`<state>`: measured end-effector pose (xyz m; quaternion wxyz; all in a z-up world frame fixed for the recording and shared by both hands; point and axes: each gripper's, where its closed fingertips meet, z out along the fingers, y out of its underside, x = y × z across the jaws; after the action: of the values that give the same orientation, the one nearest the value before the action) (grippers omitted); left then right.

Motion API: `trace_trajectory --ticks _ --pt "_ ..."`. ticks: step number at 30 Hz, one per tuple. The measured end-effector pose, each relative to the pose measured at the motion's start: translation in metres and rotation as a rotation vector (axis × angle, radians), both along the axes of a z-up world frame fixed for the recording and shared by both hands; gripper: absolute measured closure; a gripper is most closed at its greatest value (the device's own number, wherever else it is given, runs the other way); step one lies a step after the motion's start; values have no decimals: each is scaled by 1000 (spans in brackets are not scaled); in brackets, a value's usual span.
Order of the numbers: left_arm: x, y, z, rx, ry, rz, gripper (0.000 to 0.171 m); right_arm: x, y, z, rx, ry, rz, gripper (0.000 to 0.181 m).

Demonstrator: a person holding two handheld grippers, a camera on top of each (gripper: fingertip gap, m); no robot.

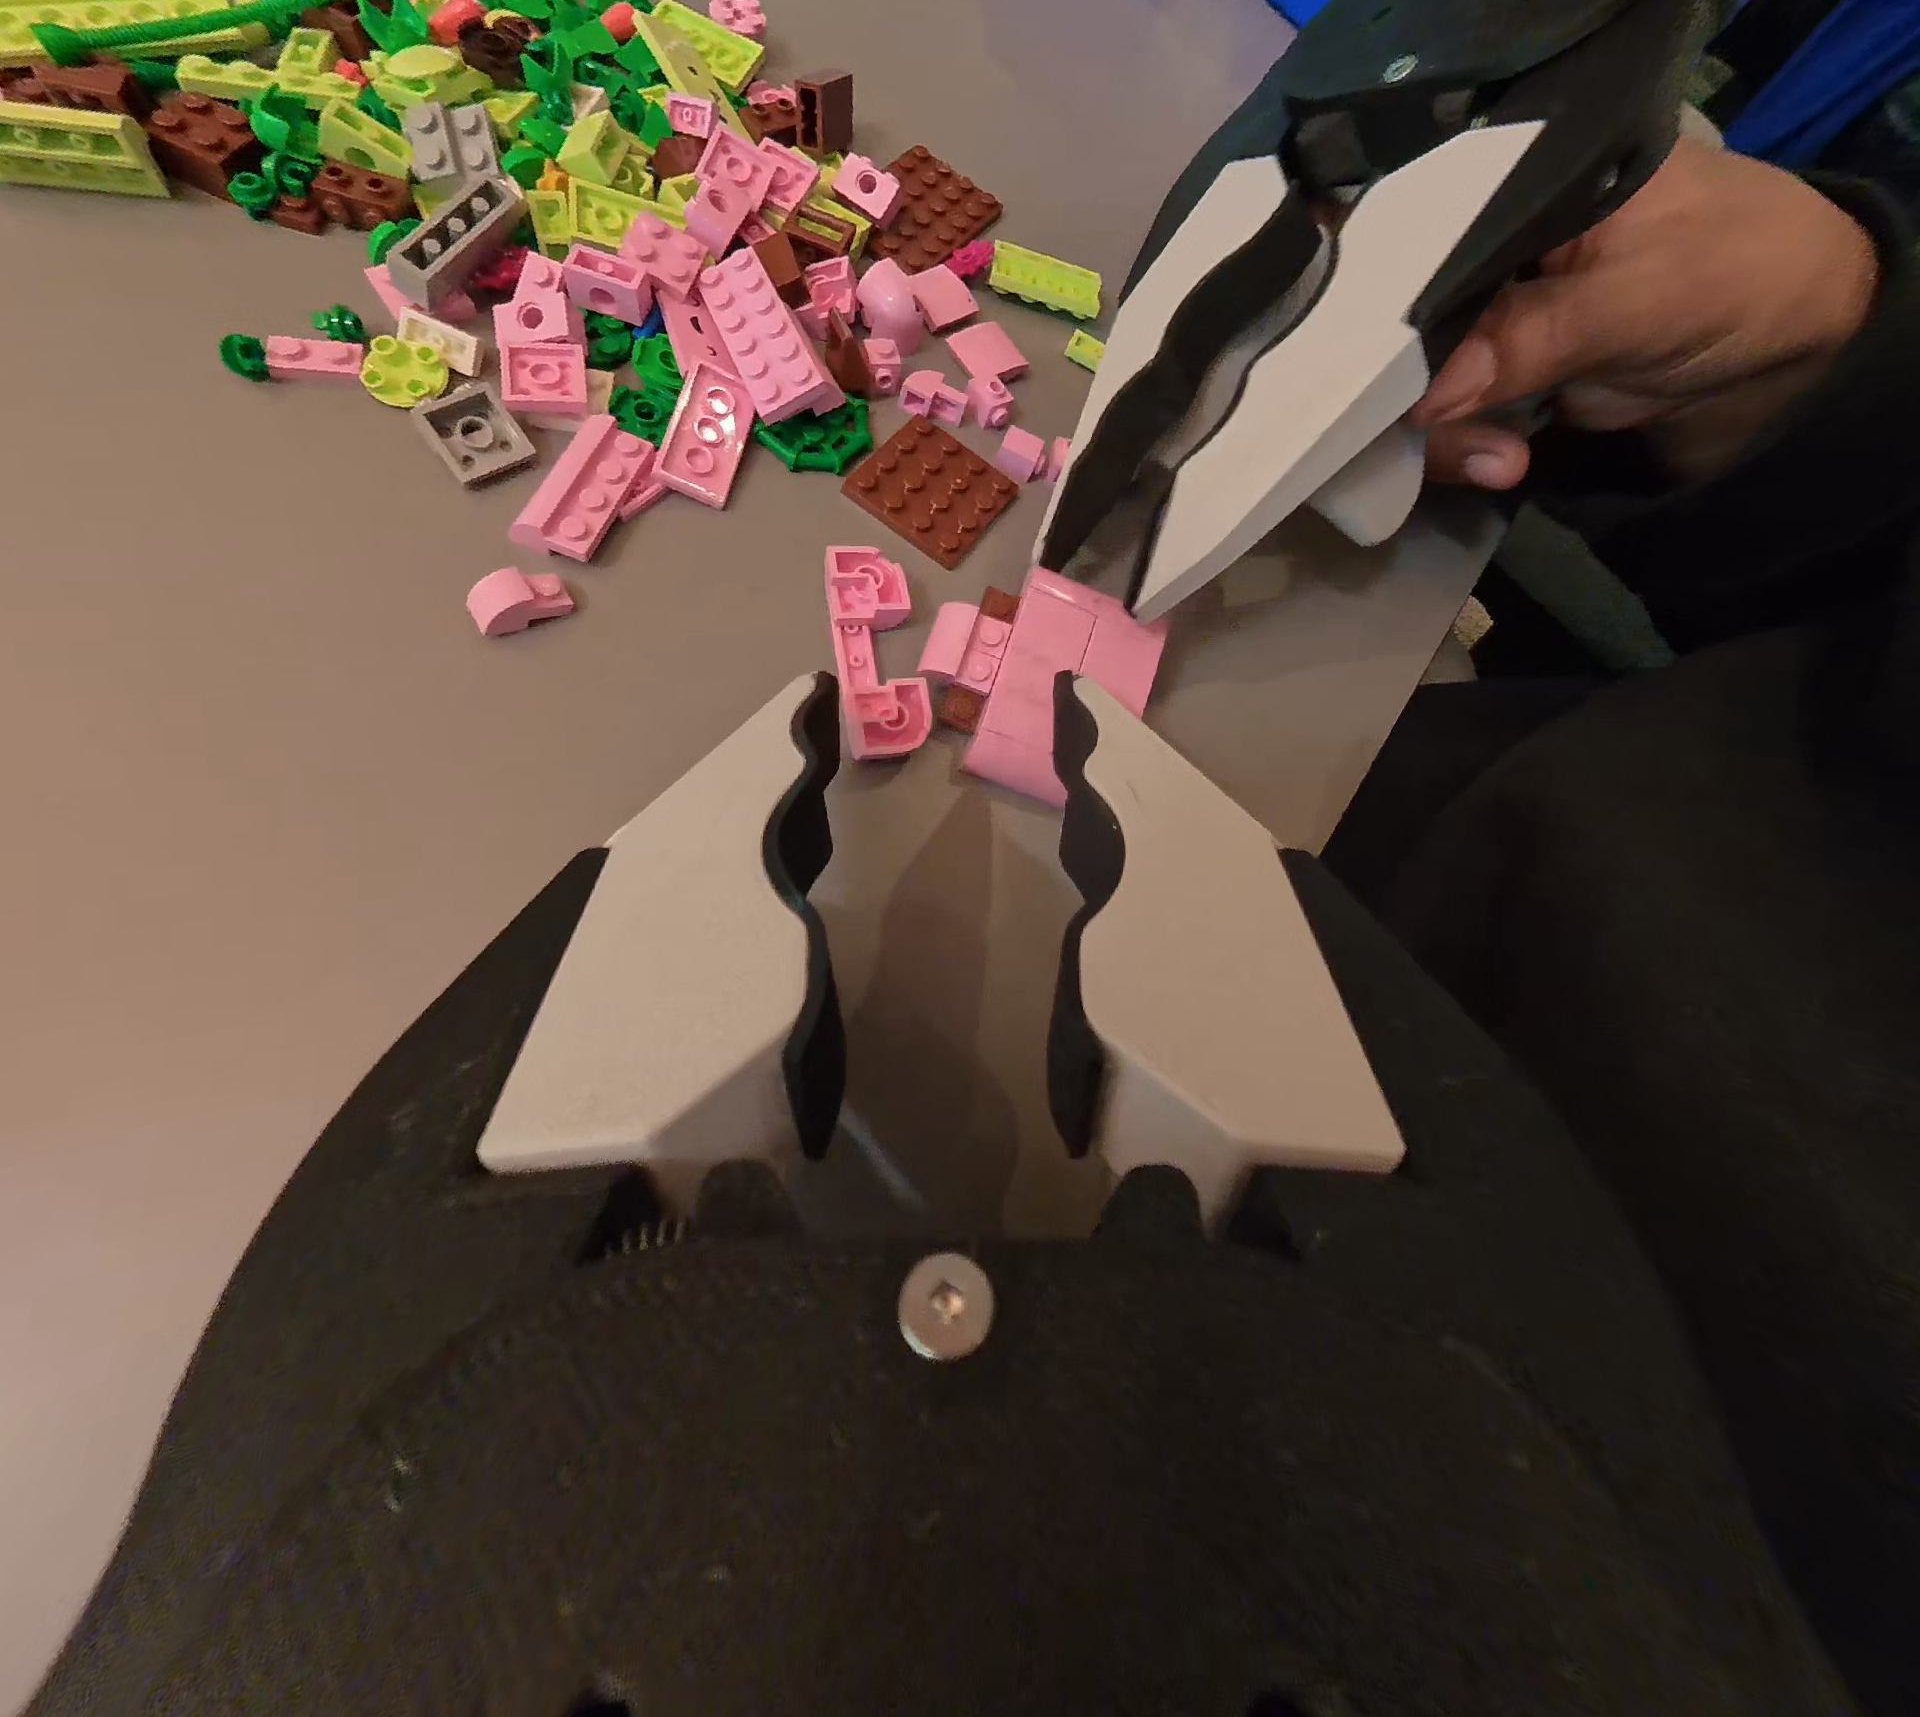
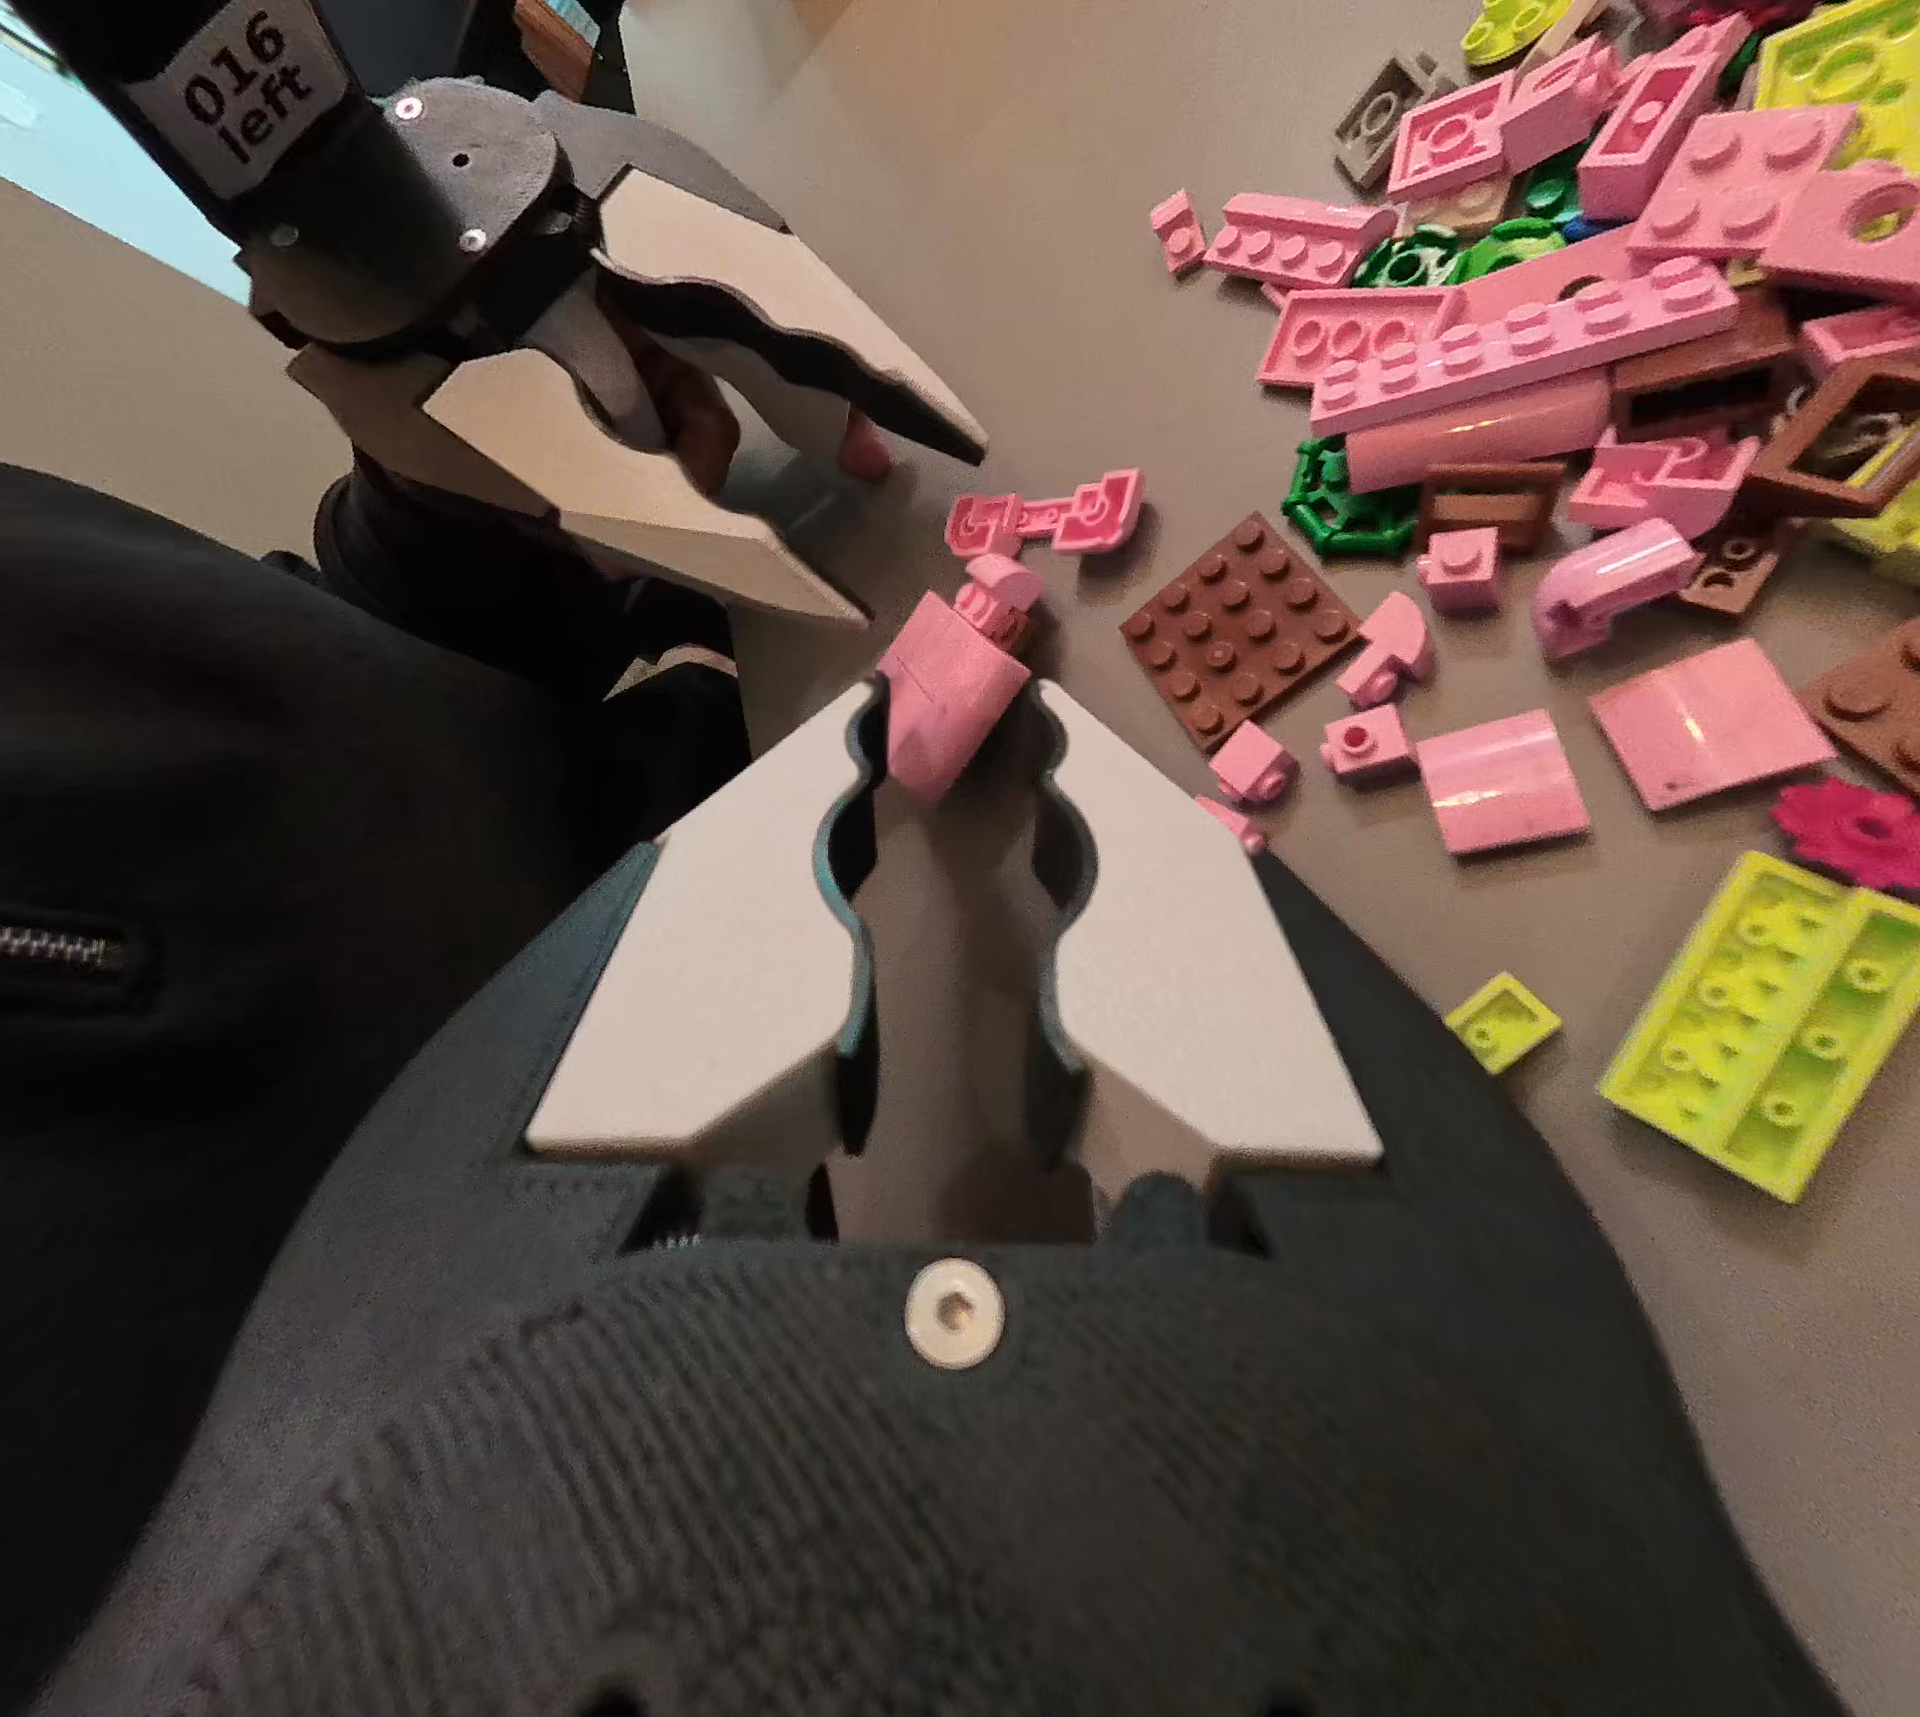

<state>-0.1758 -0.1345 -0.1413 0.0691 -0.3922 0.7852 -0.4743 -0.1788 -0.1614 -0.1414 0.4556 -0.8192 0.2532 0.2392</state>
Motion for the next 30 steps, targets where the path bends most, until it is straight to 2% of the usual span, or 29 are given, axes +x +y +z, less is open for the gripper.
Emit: trace_trajectory --ticks 6,12,15,18,21,25,27,30 --pt "6 10 -5 89 -28 43 138 14 -6 18 64 -73 -31 155" --pt "12 10 -17 292 -91 47 141 29 -5 30 108 -164 -65 154" --pt "20 16 -18 402 -168 60 159 30 -1 34 125 -194 -57 154" --pt "30 25 -15 430 -212 98 158 31 3 35 129 -228 -48 154" --pt "41 31 7 295 -265 166 158 36 7 37 132 -284 -52 153" --pt "41 25 50 -126 -262 191 158 48 16 48 200 -320 -101 151" --pt "39 23 69 -329 -245 188 159 53 22 61 306 -250 -146 149" --pt "34 19 86 -536 -233 162 159 55 27 85 539 -20 -167 154"
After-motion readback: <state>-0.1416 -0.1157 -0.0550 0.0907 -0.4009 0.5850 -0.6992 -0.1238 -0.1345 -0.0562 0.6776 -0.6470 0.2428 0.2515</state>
